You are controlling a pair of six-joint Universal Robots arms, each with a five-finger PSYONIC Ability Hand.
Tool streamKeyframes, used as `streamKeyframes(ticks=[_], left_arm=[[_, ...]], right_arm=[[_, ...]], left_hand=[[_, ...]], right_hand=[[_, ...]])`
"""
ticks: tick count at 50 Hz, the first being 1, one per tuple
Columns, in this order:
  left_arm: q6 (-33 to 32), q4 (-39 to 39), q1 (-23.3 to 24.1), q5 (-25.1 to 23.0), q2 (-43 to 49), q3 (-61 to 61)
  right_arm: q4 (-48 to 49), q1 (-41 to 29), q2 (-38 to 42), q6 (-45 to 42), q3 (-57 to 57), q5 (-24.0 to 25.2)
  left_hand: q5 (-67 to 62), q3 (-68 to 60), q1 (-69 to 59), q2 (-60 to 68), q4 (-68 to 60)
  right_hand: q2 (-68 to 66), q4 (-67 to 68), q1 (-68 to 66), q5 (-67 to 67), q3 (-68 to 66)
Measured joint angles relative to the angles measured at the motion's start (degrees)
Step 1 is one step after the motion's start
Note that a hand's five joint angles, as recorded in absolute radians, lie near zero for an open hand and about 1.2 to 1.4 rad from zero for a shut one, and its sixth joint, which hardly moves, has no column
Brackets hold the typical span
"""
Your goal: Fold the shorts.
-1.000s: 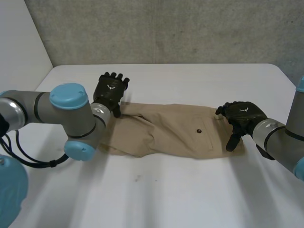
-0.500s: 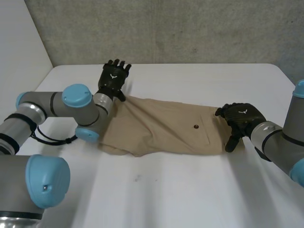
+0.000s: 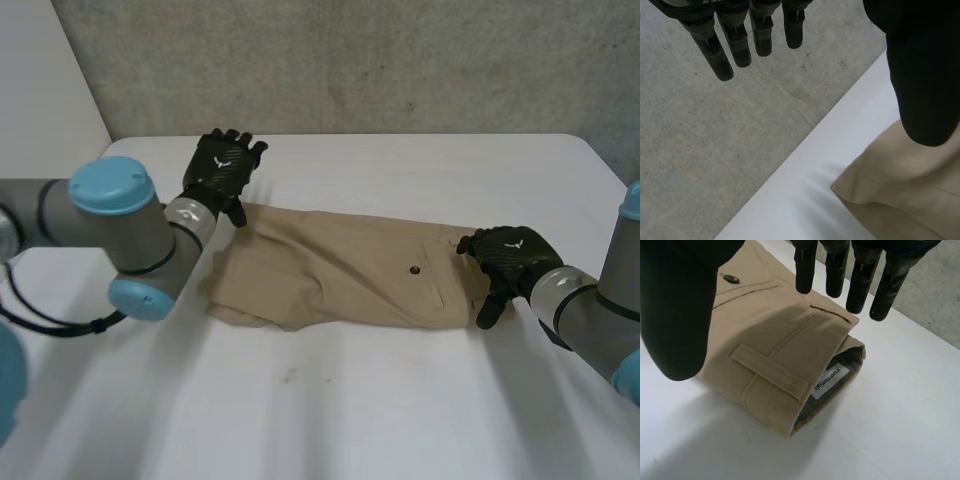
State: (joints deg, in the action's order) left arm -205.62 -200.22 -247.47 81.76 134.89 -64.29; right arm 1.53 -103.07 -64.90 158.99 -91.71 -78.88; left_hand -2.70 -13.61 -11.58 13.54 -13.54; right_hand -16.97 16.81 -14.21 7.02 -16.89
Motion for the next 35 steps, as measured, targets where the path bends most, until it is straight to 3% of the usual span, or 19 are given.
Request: streamKeyframes(ticks=[7,20,21,25,35], left_arm=[[0.22,0.09,0.21,0.97,-10.39,-13.93],[0.39,0.19,0.38,1.88,-19.20,-25.96],[0.39,0.19,0.38,1.88,-19.50,-26.32],[0.45,0.19,0.40,1.90,-20.97,-27.69],[2.84,0.81,0.26,1.92,-25.74,-29.97]], right_arm=[[5.66,1.24,0.39,-1.96,-3.07,0.10],[10.08,2.50,5.19,-6.79,-2.94,-0.09],[10.29,2.59,5.38,-6.83,-2.87,-0.12],[11.49,4.17,4.86,-6.55,-2.78,-0.35],[11.71,10.29,-1.49,-6.10,-3.69,-0.90]], left_hand=[[0.00,0.05,0.14,-0.22,0.34],[0.00,0.18,0.14,-0.30,0.35],[0.00,0.18,0.14,-0.30,0.35],[0.00,0.17,0.14,-0.30,0.35],[0.00,0.18,0.14,-0.30,0.35]], right_hand=[[-5.13,5.61,-5.09,4.67,-5.48],[-15.23,15.11,-13.28,13.30,-14.96],[-36.41,36.28,-28.65,32.92,-36.09],[-50.35,50.82,-37.77,46.09,-50.32],[-50.38,51.22,-38.17,48.23,-50.54]])
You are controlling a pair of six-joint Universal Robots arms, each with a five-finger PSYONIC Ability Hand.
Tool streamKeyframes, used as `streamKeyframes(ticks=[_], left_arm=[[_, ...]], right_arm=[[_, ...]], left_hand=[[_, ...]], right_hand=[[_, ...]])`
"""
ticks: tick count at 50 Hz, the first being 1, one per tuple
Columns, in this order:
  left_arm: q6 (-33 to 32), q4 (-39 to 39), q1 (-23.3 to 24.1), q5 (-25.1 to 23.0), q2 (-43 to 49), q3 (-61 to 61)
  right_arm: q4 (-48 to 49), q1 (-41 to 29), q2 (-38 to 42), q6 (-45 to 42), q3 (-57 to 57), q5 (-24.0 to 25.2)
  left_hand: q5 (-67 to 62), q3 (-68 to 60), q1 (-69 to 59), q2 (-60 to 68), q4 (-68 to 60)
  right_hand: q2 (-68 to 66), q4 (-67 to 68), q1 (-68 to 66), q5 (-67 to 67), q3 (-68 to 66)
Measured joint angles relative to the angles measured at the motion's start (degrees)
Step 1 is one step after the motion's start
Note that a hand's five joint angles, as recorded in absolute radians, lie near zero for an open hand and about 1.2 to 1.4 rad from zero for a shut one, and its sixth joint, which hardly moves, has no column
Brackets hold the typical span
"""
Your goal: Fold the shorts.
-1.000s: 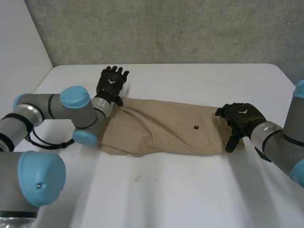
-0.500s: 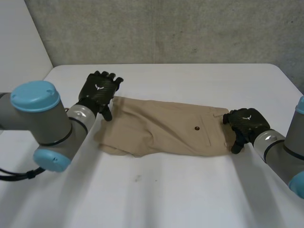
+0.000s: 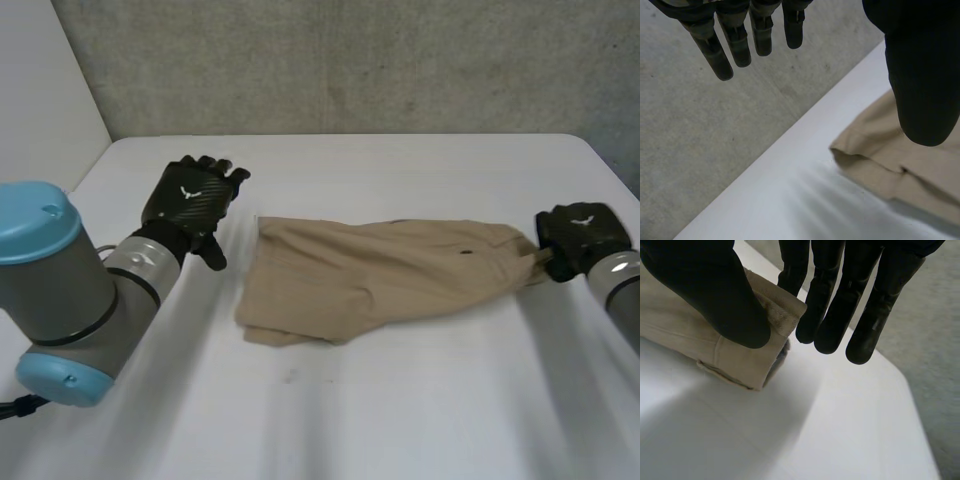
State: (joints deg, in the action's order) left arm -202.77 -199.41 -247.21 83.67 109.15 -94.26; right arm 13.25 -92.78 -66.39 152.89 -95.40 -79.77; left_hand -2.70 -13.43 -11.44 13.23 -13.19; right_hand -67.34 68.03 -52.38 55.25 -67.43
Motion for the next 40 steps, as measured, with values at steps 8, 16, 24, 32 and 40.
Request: streamKeyframes(ticks=[8,16,24,32,40], left_arm=[[3.91,1.49,-1.06,-0.09,-6.72,-4.22],[5.49,2.18,-1.14,-0.15,-10.54,-8.02],[6.90,2.31,-0.49,-0.09,-12.79,-9.78],[9.17,2.36,-0.27,-0.08,-14.05,-10.18],[9.63,2.28,-0.24,-0.10,-14.07,-9.79]], right_arm=[[-5.46,7.58,-2.03,-4.28,1.41,0.95],[-9.53,2.97,-2.78,-8.69,8.70,1.06],[-10.11,-12.61,-2.59,-9.01,17.63,2.37],[-9.95,-30.25,5.62,-11.70,21.98,10.86],[-10.38,-37.14,12.45,-15.45,21.95,16.20]], left_hand=[[0.00,0.00,0.00,0.00,0.00],[0.00,0.00,0.00,-0.10,0.19],[0.00,0.00,0.00,-0.11,0.19],[0.00,0.00,0.00,-0.11,0.19],[0.00,0.00,0.00,-0.11,0.19]], right_hand=[[0.00,0.00,0.00,0.61,0.00],[0.00,0.05,0.00,0.68,0.00],[0.00,0.20,0.00,1.08,0.00],[0.00,0.21,0.00,1.79,0.00],[49.33,-47.51,38.70,-45.37,48.25]])
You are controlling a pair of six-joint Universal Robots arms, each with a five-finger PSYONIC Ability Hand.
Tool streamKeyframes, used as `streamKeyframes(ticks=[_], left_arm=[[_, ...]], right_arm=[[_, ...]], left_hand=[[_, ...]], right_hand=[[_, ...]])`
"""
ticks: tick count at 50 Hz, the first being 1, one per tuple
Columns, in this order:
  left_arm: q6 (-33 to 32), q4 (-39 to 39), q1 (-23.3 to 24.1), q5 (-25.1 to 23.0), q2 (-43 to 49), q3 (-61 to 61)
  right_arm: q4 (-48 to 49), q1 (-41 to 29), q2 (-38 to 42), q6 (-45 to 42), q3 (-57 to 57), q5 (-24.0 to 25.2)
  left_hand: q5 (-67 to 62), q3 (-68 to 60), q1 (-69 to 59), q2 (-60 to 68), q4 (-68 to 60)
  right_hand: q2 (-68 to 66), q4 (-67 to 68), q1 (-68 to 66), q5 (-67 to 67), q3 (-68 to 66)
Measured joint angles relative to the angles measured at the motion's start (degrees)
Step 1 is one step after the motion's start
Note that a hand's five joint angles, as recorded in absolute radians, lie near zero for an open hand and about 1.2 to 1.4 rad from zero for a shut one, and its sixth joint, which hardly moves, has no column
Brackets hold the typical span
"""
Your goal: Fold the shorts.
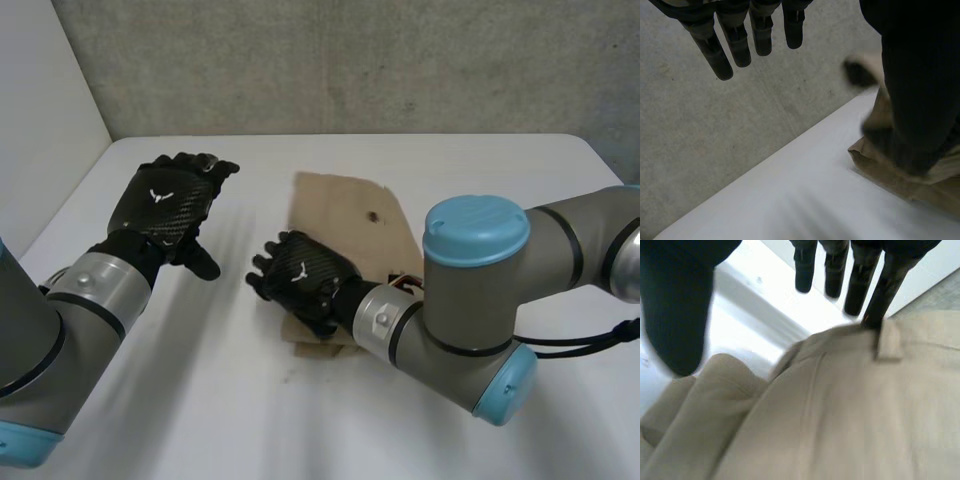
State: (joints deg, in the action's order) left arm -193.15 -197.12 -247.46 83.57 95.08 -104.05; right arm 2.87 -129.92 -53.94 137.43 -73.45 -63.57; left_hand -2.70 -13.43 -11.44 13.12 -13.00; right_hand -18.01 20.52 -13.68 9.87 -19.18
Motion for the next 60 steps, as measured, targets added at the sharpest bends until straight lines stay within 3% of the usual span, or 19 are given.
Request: streamKeyframes(ticks=[5,9,13,19,27,39,48,60], left_arm=[[0.02,-0.28,0.09,-0.03,0.18,1.12],[0.11,-0.55,0.95,0.01,0.73,3.30],[1.09,-0.67,4.36,0.25,3.49,7.73],[2.91,-0.59,9.57,2.01,9.99,14.73],[3.45,1.31,12.85,6.04,22.46,26.21],[3.14,10.78,12.07,8.12,36.95,37.21],[2.31,13.75,11.80,8.18,39.22,35.64],[-0.14,14.29,12.07,8.13,38.87,33.80]], right_arm=[[0.30,0.25,-2.98,3.88,0.29,-2.25],[0.72,2.48,-7.03,13.39,0.81,-6.05],[0.21,7.44,-10.31,26.36,1.03,-9.62],[-1.14,11.54,-11.10,33.41,0.27,-11.07],[-3.53,14.93,-7.57,34.20,1.30,-11.82],[-12.34,14.81,5.30,34.05,10.70,-11.54],[-16.62,15.09,10.10,33.18,13.60,-12.33],[-18.54,16.89,8.32,26.47,13.09,-16.42]], left_hand=[[0.00,0.00,0.00,0.00,0.01],[0.00,0.00,0.00,0.00,0.01],[0.00,0.00,0.00,0.00,0.01],[0.00,0.00,0.00,0.00,0.01],[0.00,0.00,-0.14,0.00,0.01],[0.00,0.00,-0.14,0.00,0.01],[0.00,0.00,-0.14,0.00,0.01],[0.00,0.00,-0.14,0.00,0.00]], right_hand=[[5.53,-6.91,2.11,-6.22,7.07],[5.53,-6.91,2.11,-6.22,7.07],[5.53,-6.92,2.11,-6.22,7.07],[5.53,-6.91,2.11,-6.22,7.07],[5.53,-6.92,2.11,-6.22,7.07],[5.53,-6.92,2.11,-6.22,7.07],[6.50,-6.92,4.25,-6.22,7.52],[7.30,-6.92,4.30,-6.81,7.53]])
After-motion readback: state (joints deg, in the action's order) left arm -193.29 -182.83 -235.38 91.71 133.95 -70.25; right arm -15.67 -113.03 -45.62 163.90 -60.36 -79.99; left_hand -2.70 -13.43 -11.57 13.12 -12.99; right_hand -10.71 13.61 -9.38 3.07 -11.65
